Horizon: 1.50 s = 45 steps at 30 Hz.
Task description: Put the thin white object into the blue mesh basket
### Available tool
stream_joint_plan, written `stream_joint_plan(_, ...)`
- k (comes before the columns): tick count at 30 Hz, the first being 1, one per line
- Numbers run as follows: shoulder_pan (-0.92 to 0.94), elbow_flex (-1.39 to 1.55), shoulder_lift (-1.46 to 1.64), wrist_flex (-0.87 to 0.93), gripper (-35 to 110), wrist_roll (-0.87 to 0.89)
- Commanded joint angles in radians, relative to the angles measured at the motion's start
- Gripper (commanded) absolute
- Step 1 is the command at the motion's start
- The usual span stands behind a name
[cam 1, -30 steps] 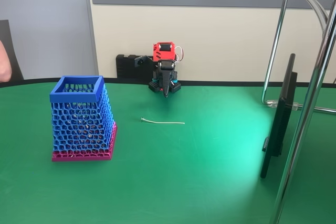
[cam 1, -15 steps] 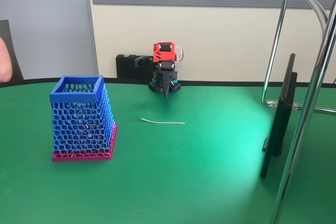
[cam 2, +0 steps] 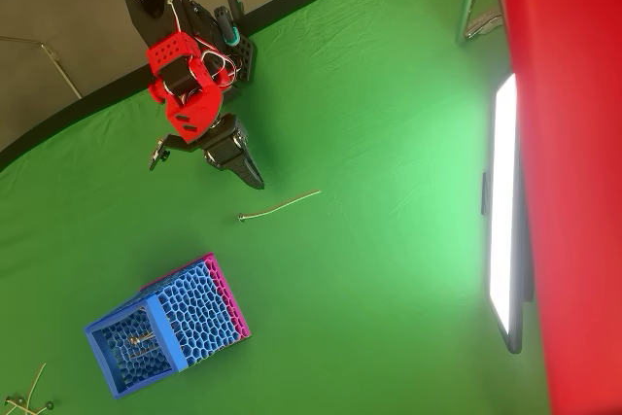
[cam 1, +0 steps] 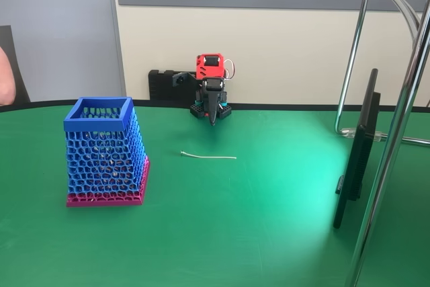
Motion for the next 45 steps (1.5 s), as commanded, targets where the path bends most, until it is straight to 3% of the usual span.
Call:
stream_joint_plan(1, -0.002, 0.003, 0.000, -0.011, 1, 0.005)
stream_joint_plan(8, 0.025, -0.048, -0.104, -0.121, 1, -0.018)
stream_joint_plan(26, 0.075, -0.371, -0.588, -0.147, 1, -0.002)
stream_joint_plan(45, 0.195, -0.831, -1.216, 0.020, 1, 0.002)
